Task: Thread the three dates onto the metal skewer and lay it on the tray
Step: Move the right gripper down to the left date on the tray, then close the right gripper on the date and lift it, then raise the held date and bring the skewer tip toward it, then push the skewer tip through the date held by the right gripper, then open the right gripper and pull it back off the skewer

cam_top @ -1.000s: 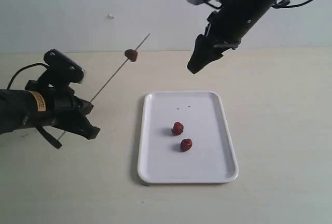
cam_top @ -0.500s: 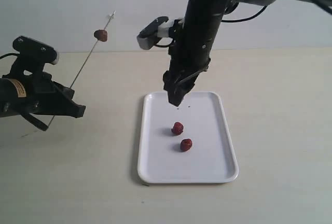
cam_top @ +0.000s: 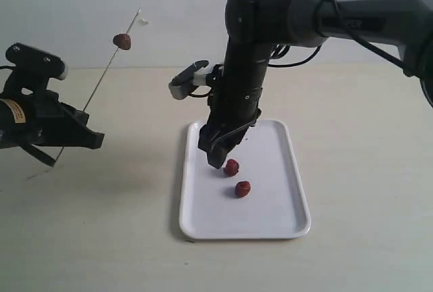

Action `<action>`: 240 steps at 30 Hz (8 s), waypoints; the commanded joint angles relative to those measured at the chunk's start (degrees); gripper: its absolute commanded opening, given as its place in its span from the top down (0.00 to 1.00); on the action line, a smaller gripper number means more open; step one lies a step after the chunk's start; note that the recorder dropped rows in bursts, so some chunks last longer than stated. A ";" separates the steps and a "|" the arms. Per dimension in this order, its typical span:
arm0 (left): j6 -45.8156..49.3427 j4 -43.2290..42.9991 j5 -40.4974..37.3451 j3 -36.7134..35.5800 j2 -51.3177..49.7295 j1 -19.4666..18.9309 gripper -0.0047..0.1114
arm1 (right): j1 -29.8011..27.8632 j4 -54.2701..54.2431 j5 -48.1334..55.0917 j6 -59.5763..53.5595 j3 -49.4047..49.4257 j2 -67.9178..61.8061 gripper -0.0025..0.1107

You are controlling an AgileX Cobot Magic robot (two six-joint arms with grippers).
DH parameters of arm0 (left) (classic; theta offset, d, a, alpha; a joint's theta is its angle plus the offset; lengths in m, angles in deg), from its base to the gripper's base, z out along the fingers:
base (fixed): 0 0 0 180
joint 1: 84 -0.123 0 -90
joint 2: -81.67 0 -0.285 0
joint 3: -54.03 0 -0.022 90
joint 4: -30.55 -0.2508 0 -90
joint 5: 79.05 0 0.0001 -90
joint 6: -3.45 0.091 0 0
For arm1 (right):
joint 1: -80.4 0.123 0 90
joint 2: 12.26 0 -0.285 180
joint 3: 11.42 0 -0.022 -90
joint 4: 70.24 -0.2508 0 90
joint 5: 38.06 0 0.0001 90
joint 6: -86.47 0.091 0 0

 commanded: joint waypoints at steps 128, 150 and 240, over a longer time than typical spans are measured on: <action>-15.99 -1.43 -4.12 1.04 0.89 23.93 0.96 | -21.61 -55.34 -26.71 -2.68 10.44 8.42 0.74; -17.02 -1.43 0.78 3.88 -7.04 24.45 0.96 | -22.64 -57.52 -23.02 -2.61 10.44 8.42 0.74; -13.78 0.83 -1.44 15.07 -10.18 16.02 0.96 | -23.80 -56.20 -15.80 -8.65 10.44 9.11 0.40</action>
